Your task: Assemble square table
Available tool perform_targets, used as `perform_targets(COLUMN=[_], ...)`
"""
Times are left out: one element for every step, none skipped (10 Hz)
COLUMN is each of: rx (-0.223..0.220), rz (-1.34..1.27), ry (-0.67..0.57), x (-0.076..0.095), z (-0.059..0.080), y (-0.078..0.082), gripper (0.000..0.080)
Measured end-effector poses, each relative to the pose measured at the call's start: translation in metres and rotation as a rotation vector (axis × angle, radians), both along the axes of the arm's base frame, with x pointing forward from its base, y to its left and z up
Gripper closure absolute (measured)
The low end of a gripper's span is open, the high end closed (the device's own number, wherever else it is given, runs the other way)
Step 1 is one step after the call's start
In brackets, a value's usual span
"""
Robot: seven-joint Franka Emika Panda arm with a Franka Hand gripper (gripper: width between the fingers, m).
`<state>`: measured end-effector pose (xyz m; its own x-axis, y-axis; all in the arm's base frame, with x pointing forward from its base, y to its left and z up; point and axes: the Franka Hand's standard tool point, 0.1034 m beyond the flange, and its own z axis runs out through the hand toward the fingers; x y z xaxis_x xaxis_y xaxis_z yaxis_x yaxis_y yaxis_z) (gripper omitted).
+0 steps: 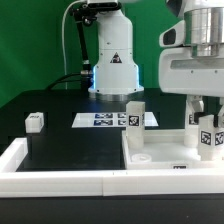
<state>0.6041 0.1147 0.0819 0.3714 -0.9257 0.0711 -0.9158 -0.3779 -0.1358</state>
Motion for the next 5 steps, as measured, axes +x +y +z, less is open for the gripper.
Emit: perform_targets(rx=[0.017,0.028,0.040,0.052,0.056], rz=[-0.097,-0.153,-0.193,-0.250,-0.277], ry=[0.004,0.015,0.019,0.017,0.017], x=[-0.0004,-0.0002,-0.0001,0.0000,-0.0002], z=[0.0001,0.0000,-0.0002,0.0000,0.0000], y=[-0.0001,-0.0007,-0.0017,-0.0014,-0.0010], gripper=[0.0509,0.0509,0.0509,0.0509,0.0509])
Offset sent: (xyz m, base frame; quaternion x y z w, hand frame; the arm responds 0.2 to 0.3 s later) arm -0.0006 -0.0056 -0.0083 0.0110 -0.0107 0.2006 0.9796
